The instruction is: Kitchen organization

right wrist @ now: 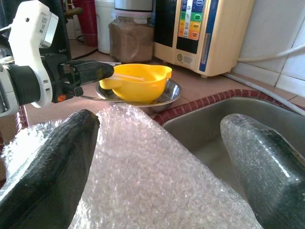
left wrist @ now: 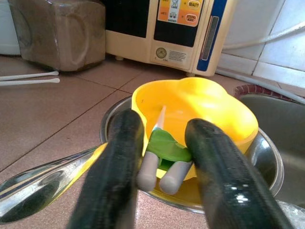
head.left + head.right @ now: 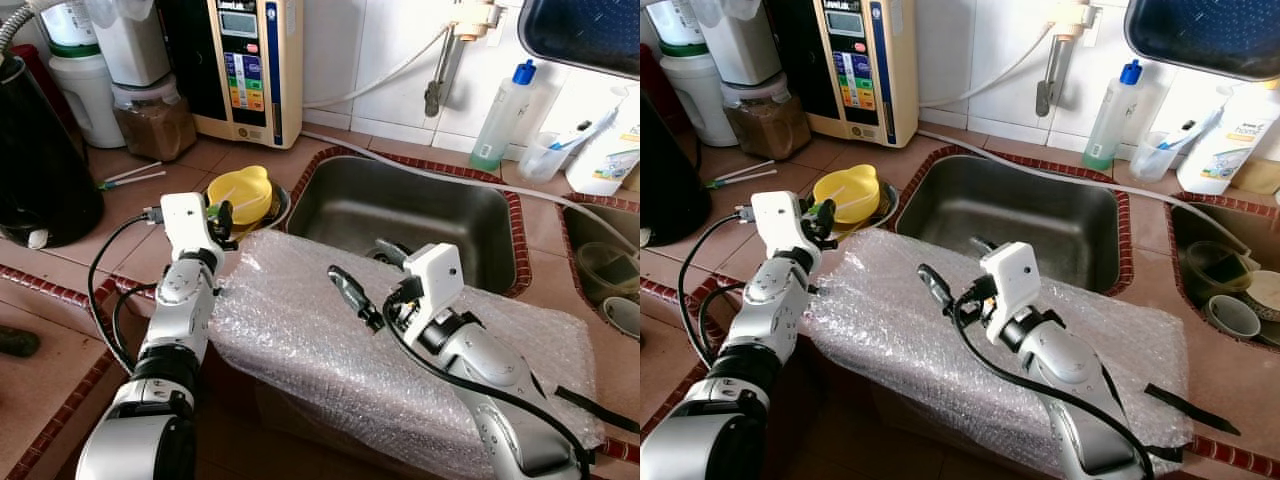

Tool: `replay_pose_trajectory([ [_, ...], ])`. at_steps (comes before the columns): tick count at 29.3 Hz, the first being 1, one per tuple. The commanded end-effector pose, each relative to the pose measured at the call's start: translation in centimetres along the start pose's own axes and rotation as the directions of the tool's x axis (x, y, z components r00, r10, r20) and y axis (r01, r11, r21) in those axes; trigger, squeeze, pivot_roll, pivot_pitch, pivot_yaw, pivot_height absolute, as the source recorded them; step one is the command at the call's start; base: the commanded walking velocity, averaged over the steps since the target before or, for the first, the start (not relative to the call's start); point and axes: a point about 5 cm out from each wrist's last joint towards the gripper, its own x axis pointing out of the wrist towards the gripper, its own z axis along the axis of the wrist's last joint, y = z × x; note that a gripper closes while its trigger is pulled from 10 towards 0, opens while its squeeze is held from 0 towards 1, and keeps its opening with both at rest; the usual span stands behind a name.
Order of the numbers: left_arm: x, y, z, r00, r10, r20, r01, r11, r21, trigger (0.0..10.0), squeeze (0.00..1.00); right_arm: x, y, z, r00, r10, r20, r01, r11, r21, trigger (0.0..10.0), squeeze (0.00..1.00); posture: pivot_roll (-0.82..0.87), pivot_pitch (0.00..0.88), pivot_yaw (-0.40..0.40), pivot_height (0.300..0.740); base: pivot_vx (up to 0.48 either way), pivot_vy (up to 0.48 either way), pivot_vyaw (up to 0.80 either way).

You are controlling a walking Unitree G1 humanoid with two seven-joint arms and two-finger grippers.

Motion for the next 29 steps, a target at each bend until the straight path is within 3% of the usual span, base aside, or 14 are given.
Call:
replay_pose_trajectory([
  [1,0.2,-0.1,0.6,1.0,-0.008,0.021,0.008,1.0,0.003,0.0,0.0,0.0,0.0,0.3,1.0,0.0,0.011,0.0,1.0,-0.014,10.0,0.0,-0.03,0.0,0.001,0.74,0.0,0.0,0.0],
  [9,0.0,-0.6,1.6,0.995,-0.022,0.093,0.018,0.999,0.041,0.0,0.0,-0.1,0.3,0.3,1.0,0.026,0.018,-0.026,1.0,0.01,10.0,0.0,-0.03,0.0,0.001,0.74,0.0,0.0,0.0],
  [22,-0.5,-0.9,2.2,0.991,-0.028,0.134,0.024,0.999,0.028,0.0,0.0,0.1,-0.2,0.5,0.999,0.032,0.027,-0.033,0.999,0.039,10.0,0.0,-0.03,0.0,-0.003,0.74,0.0,0.0,0.0],
  [25,-0.6,-1.6,3.0,0.982,-0.069,0.173,0.065,0.997,0.03,0.0,0.0,0.1,-0.3,0.5,0.999,0.033,0.027,-0.034,0.999,0.037,10.0,0.0,-0.03,0.0,0.001,0.74,0.0,0.0,0.0],
  [27,-1.2,-3.0,4.0,0.954,-0.17,0.246,0.165,0.986,0.038,0.0,0.0,0.0,-0.7,0.7,0.999,0.035,0.03,-0.036,0.999,0.026,10.0,0.0,-0.03,0.0,0.003,0.74,0.0,0.0,0.0],
  [29,-1.5,-3.3,4.6,0.942,-0.188,0.277,0.185,0.982,0.035,0.0,0.0,0.0,-1.3,1.0,0.999,0.017,0.036,-0.018,1.0,0.023,10.0,0.0,-0.03,0.0,0.003,0.74,0.0,0.0,0.0],
])
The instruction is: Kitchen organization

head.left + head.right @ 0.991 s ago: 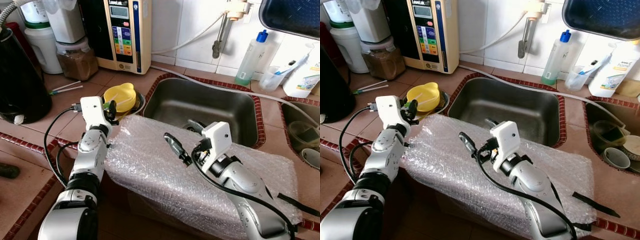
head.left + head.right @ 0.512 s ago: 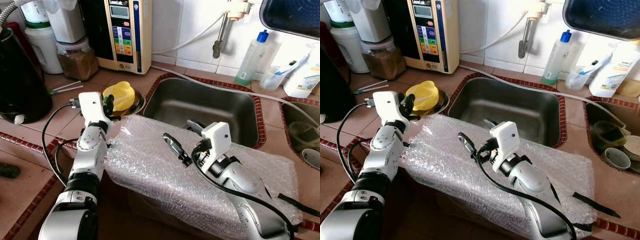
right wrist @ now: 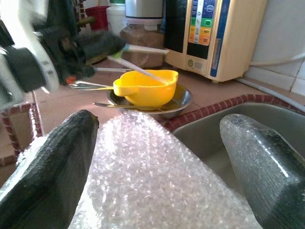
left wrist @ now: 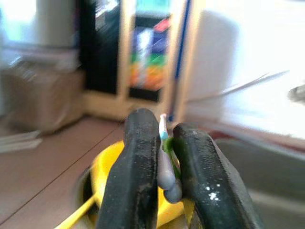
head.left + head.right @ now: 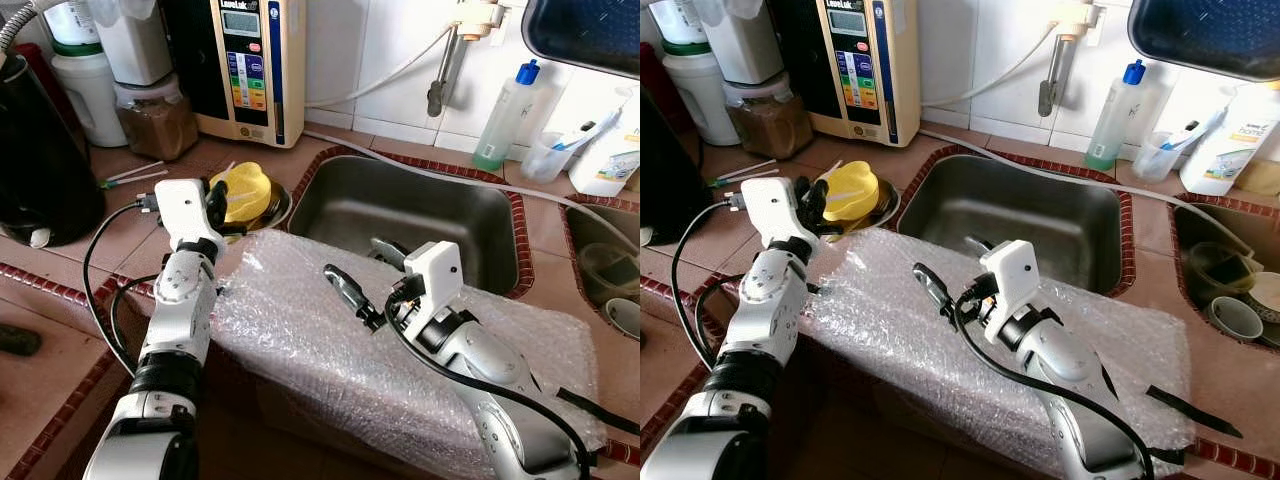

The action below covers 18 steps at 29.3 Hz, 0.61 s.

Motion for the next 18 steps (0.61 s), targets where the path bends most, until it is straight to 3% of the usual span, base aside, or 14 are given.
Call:
replay_pose_trajectory([
  [1,0.1,-0.8,1.3,0.997,-0.05,0.064,0.051,0.999,-0.01,0.0,0.0,-0.1,-1.1,0.7,0.999,-0.031,0.015,0.031,0.999,-0.008,10.0,0.0,-0.03,0.0,0.003,0.74,0.0,0.0,0.0],
  [4,-0.2,-1.6,2.9,0.987,-0.082,0.138,0.079,0.997,0.027,0.0,0.0,-0.1,-2.1,1.0,0.998,-0.06,0.026,0.061,0.998,-0.021,10.0,0.0,-0.02,0.0,0.001,0.74,0.0,0.0,0.0],
  [9,-0.6,-4.5,3.8,0.953,-0.248,0.176,0.267,0.959,-0.092,0.0,0.0,0.4,-4.0,2.0,0.991,-0.12,0.063,0.12,0.993,0.0,10.0,0.0,-0.02,0.0,-0.005,0.74,0.0,0.0,0.0],
  [10,-0.6,-4.5,3.8,0.953,-0.248,0.176,0.267,0.959,-0.092,0.0,0.0,0.4,-4.0,2.0,0.991,-0.12,0.063,0.12,0.993,0.0,10.0,0.0,-0.02,0.0,-0.005,0.74,0.0,0.0,0.0],
  [11,-0.8,-5.5,3.8,0.936,-0.304,0.177,0.327,0.937,-0.12,0.0,0.0,0.7,-4.6,2.5,0.986,-0.145,0.083,0.144,0.989,0.019,10.0,0.0,-0.02,0.0,-0.006,0.74,0.0,0.0,0.0],
  [15,-1.1,-6.6,3.8,0.918,-0.356,0.176,0.385,0.905,-0.179,0.0,0.0,1.0,-5.5,2.9,0.978,-0.182,0.106,0.177,0.983,0.055,10.0,0.0,-0.02,0.0,-0.007,0.74,0.0,0.0,0.0],
  [17,-1.3,-7.5,3.7,0.895,-0.412,0.169,0.443,0.864,-0.238,0.0,0.0,1.3,-5.9,3.0,0.971,-0.21,0.118,0.2,0.976,0.09,10.0,0.0,-0.02,0.0,-0.006,0.74,0.0,0.0,0.0],
  [18,-1.3,-7.5,3.7,0.895,-0.412,0.169,0.443,0.864,-0.238,0.0,0.0,1.3,-5.9,3.0,0.971,-0.21,0.118,0.2,0.976,0.09,10.0,0.0,-0.02,0.0,-0.006,0.74,0.0,0.0,0.0],
])
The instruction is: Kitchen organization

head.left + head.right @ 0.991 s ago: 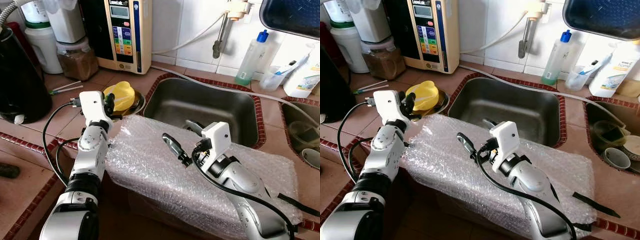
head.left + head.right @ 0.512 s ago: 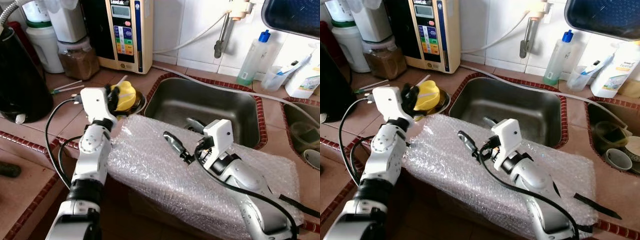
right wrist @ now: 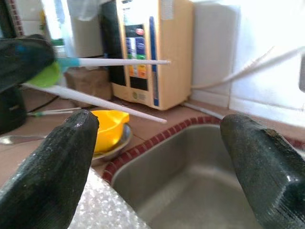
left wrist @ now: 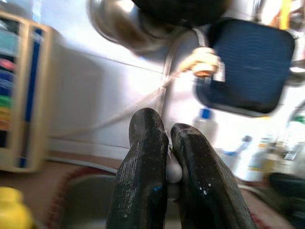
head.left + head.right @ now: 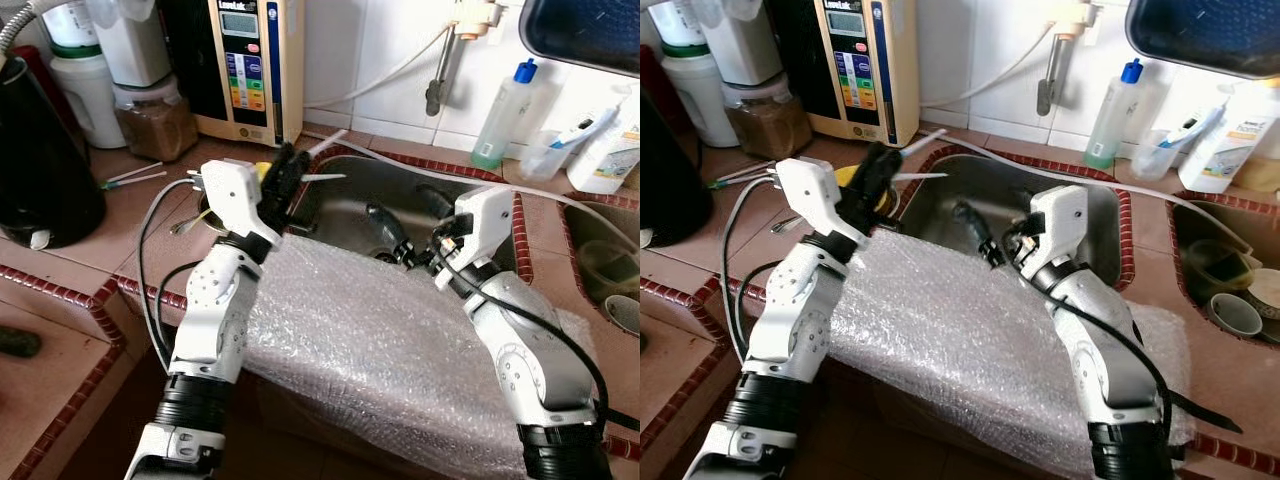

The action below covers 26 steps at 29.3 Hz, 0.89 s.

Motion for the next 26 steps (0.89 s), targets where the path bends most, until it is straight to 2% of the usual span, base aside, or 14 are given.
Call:
replay_pose_trajectory([
  [1,0.1,-0.9,0.0,0.998,-0.059,-0.011,0.058,0.996,-0.072,0.0,0.0,0.5,-0.6,0.6,0.999,-0.036,0.036,0.034,0.999,0.038,10.0,0.0,-0.02,0.0,-0.006,0.74,0.0,0.0,0.0],
  [3,0.1,-1.6,-0.2,0.995,-0.1,-0.02,0.098,0.992,-0.084,0.0,0.0,0.9,-0.8,0.5,0.998,-0.052,0.045,0.049,0.996,0.069,10.0,0.0,-0.01,0.0,-0.006,0.74,0.0,0.0,0.0],
  [4,0.1,-1.9,-0.3,0.992,-0.123,-0.025,0.12,0.988,-0.094,0.0,0.0,1.2,-1.0,0.6,0.996,-0.067,0.053,0.061,0.992,0.108,10.0,0.0,-0.01,0.0,-0.006,0.74,0.0,0.0,0.0],
  [5,0.0,-2.4,-0.5,0.986,-0.161,-0.034,0.157,0.983,-0.097,0.0,0.0,1.7,-1.4,0.7,0.992,-0.1,0.071,0.083,0.975,0.207,10.0,0.0,-0.01,0.0,-0.007,0.74,0.0,0.0,0.0],
  [6,0.0,-2.5,-0.5,0.985,-0.169,-0.035,0.165,0.982,-0.096,0.0,0.0,1.8,-1.5,0.7,0.991,-0.107,0.074,0.087,0.969,0.23,10.0,0.0,-0.01,0.0,-0.007,0.74,0.0,0.0,0.0],
  [7,0.0,-2.5,-0.6,0.987,-0.158,-0.035,0.153,0.98,-0.129,0.0,0.0,1.9,-1.5,0.7,0.991,-0.113,0.075,0.09,0.961,0.261,10.0,0.0,0.0,0.0,-0.009,0.74,0.0,0.0,0.0],
  [9,-0.1,-2.3,-0.8,0.989,-0.144,-0.044,0.135,0.978,-0.159,0.0,0.0,2.0,-1.2,0.8,0.994,-0.076,0.077,0.056,0.972,0.229,10.0,0.0,0.0,0.0,-0.011,0.74,0.0,0.0,0.0],
  [10,-0.1,-2.3,-0.9,0.987,-0.149,-0.053,0.14,0.979,-0.149,0.0,0.0,2.0,-1.1,0.9,0.996,-0.049,0.069,0.039,0.99,0.138,10.0,0.0,0.0,0.0,-0.011,0.74,0.0,0.0,0.0],
  [11,-0.3,-2.1,-0.8,0.986,-0.156,-0.065,0.147,0.98,-0.136,0.0,0.0,1.7,-0.8,0.8,0.999,0.032,0.021,-0.031,0.998,-0.057,10.0,0.0,0.0,0.0,-0.01,0.74,0.0,0.0,0.0],
  [14,-0.4,-2.0,-0.8,0.985,-0.157,-0.066,0.146,0.979,-0.142,0.0,0.0,1.5,-1.1,1.0,0.998,0.06,0.012,-0.059,0.996,-0.065,10.0,0.0,0.0,0.0,-0.011,0.74,0.0,0.0,0.0],
  [19,-0.5,-1.8,-1.1,0.98,-0.17,-0.099,0.159,0.981,-0.107,0.0,0.0,0.9,-1.9,1.4,0.99,0.134,-0.047,-0.14,0.976,-0.167,10.0,0.0,-0.01,0.0,-0.009,0.74,0.0,0.0,0.0],
  [26,-0.3,-2.0,-1.2,0.98,-0.17,-0.099,0.158,0.98,-0.121,0.0,0.0,0.5,-1.3,0.7,0.951,0.278,-0.137,-0.3,0.937,-0.178,10.0,0.0,0.0,0.0,-0.009,0.74,0.0,0.0,0.0],
])
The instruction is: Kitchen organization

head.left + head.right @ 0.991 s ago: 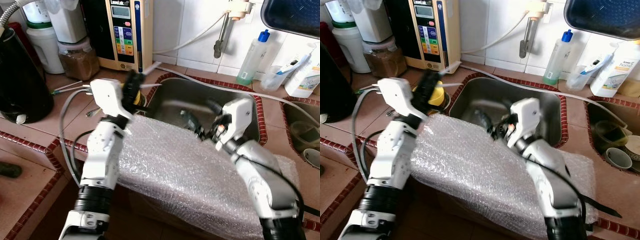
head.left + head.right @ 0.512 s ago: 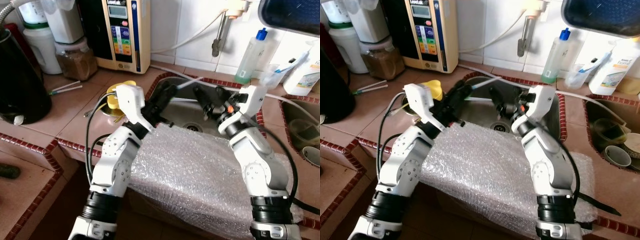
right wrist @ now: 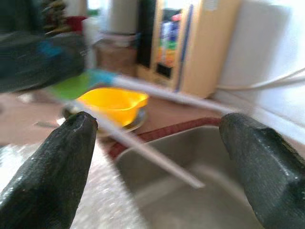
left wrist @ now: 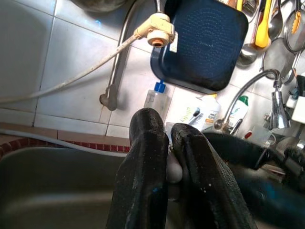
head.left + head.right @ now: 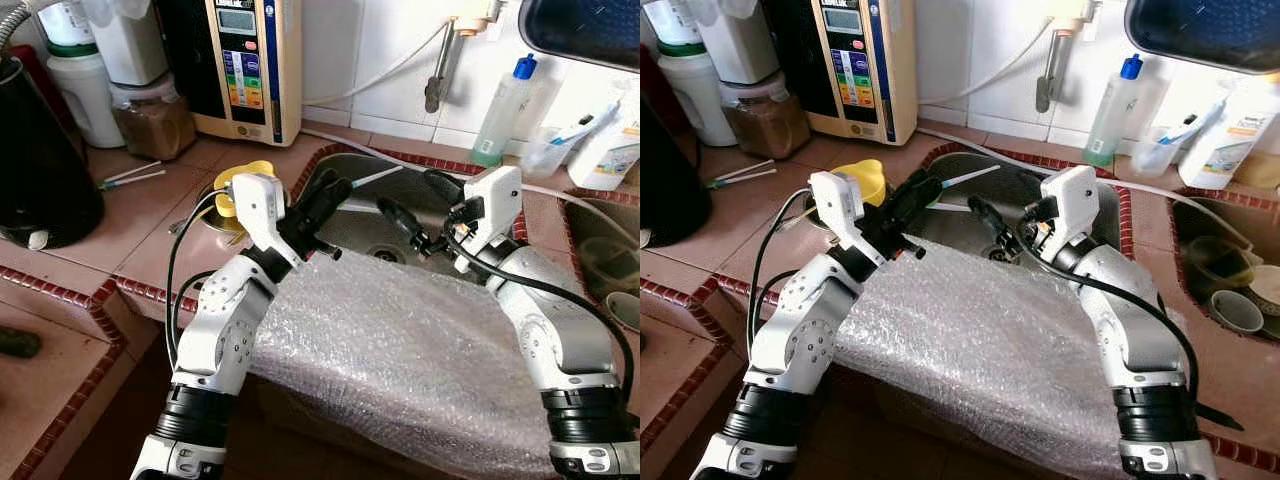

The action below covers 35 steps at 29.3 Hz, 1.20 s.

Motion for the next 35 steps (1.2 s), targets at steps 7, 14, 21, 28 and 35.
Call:
replay_pose_trajectory([
  [7,0.5,-0.7,-0.2,0.999,-0.039,-0.017,0.039,0.999,0.002,0.0,0.0,0.2,1.2,-1.6,0.985,0.142,-0.101,-0.148,0.987,-0.056,10.0,0.0,0.0,0.0,-0.007,0.74,0.0,0.0,0.0],
  [14,0.8,-1.4,-0.1,0.998,-0.066,-0.019,0.066,0.998,-0.016,0.0,0.0,1.4,0.8,-2.7,0.986,0.103,-0.132,-0.122,0.982,-0.146,0.5,0.0,0.0,0.0,-0.007,0.74,0.0,0.0,0.0],
  [21,0.8,-1.8,-0.3,0.997,-0.072,-0.025,0.071,0.997,-0.016,0.0,0.0,2.4,0.6,-2.9,0.99,0.062,-0.13,-0.088,0.975,-0.205,0.0,0.0,0.02,0.0,-0.014,0.74,0.0,0.0,0.0],
  [28,0.5,-1.7,-0.5,0.998,-0.06,-0.034,0.059,0.998,-0.024,0.0,0.0,2.5,0.3,-3.2,0.995,0.019,-0.102,-0.041,0.974,-0.221,0.0,0.0,0.01,0.0,-0.013,0.74,0.0,0.0,0.0],
  [35,0.6,-1.8,-0.6,0.997,-0.061,-0.04,0.06,0.998,-0.025,0.0,0.0,2.6,-0.3,-2.9,0.997,-0.065,-0.049,0.048,0.958,-0.281,0.0,0.0,0.0,0.0,-0.014,0.74,0.0,0.0,0.0],
])
